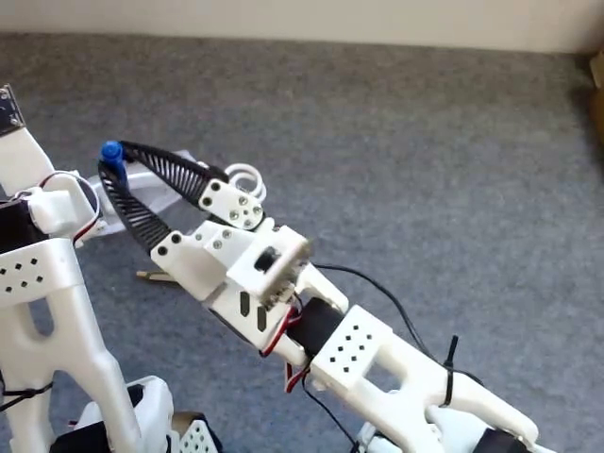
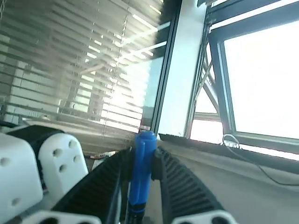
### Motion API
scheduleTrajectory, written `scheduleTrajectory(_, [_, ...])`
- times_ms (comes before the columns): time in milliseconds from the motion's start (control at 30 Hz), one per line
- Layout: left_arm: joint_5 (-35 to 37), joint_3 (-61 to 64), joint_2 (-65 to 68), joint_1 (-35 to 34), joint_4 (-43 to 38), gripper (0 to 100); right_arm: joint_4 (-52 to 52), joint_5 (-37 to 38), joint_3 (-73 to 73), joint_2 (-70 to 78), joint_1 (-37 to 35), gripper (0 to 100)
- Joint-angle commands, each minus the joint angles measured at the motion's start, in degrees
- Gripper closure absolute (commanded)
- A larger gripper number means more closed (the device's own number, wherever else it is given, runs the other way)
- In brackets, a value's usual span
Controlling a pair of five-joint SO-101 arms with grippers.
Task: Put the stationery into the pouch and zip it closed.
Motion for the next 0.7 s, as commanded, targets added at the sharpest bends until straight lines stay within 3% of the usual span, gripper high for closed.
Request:
scheduleTrajectory(0, [0.62,-0.04,-1.63,-0.66,-1.05,99,-4.62,0.88,-2.07,1.45,1.45,99.5])
scheduleTrajectory(133, [0.62,-0.04,-1.63,-0.66,-1.05,99,-6.90,1.93,-2.07,3.65,2.07,99.5])
scheduleTrajectory(467, [0.62,-0.04,-1.63,-0.66,-1.05,99,-6.81,13.36,-1.63,9.54,1.80,99.5])
scheduleTrajectory(667, [0.44,0.04,-1.63,-0.66,-1.05,99,-6.73,24.35,-0.66,10.15,-0.22,99.5])
